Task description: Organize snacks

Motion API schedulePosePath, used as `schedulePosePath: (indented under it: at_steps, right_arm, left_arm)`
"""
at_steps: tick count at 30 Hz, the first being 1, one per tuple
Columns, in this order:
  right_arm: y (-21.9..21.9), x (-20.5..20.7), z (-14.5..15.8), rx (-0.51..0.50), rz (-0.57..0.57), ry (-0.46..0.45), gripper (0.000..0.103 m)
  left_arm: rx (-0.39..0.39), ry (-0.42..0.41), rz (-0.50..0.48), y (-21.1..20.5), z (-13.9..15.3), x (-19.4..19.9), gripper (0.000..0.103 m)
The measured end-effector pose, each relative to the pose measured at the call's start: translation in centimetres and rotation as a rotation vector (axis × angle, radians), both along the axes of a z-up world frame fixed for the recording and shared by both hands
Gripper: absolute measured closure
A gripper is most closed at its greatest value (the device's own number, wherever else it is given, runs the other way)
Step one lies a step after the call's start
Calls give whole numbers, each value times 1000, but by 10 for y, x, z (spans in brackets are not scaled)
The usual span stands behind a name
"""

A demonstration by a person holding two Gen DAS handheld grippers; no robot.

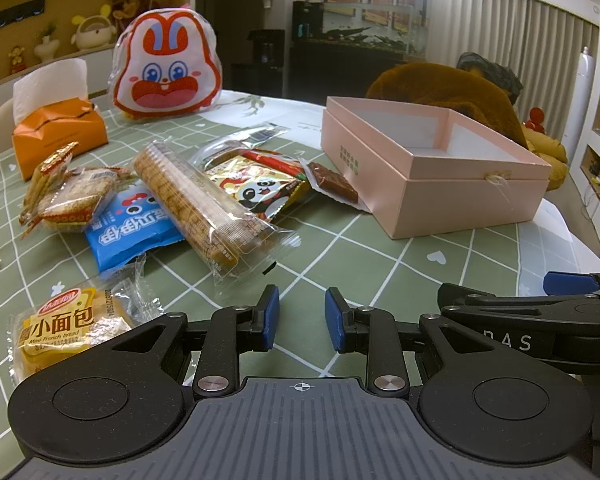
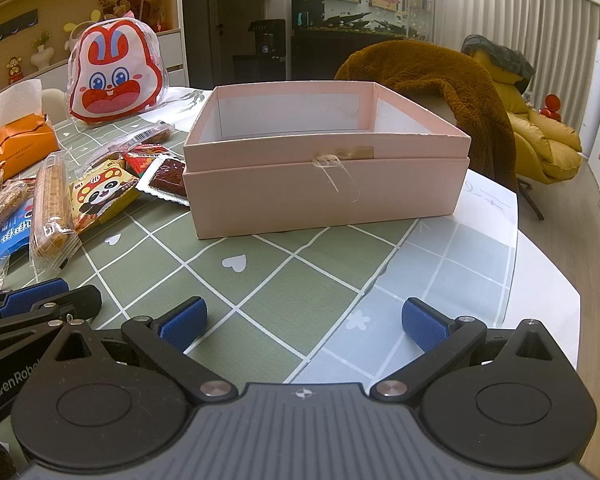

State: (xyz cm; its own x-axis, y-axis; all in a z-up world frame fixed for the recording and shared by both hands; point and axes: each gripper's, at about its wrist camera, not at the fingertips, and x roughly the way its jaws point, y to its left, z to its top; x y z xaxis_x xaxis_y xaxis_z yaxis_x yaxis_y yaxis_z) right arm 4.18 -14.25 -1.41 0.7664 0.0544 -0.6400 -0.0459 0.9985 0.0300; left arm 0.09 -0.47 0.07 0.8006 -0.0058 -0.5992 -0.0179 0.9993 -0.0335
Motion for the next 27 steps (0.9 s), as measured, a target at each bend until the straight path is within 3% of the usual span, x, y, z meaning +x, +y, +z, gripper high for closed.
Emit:
schedulePosePath:
  at_steps: [27]
  right_arm:
    - [0, 0, 0, 0, 0, 0, 0]
  left_arm:
    - [-8, -1, 0, 1, 0, 0, 73]
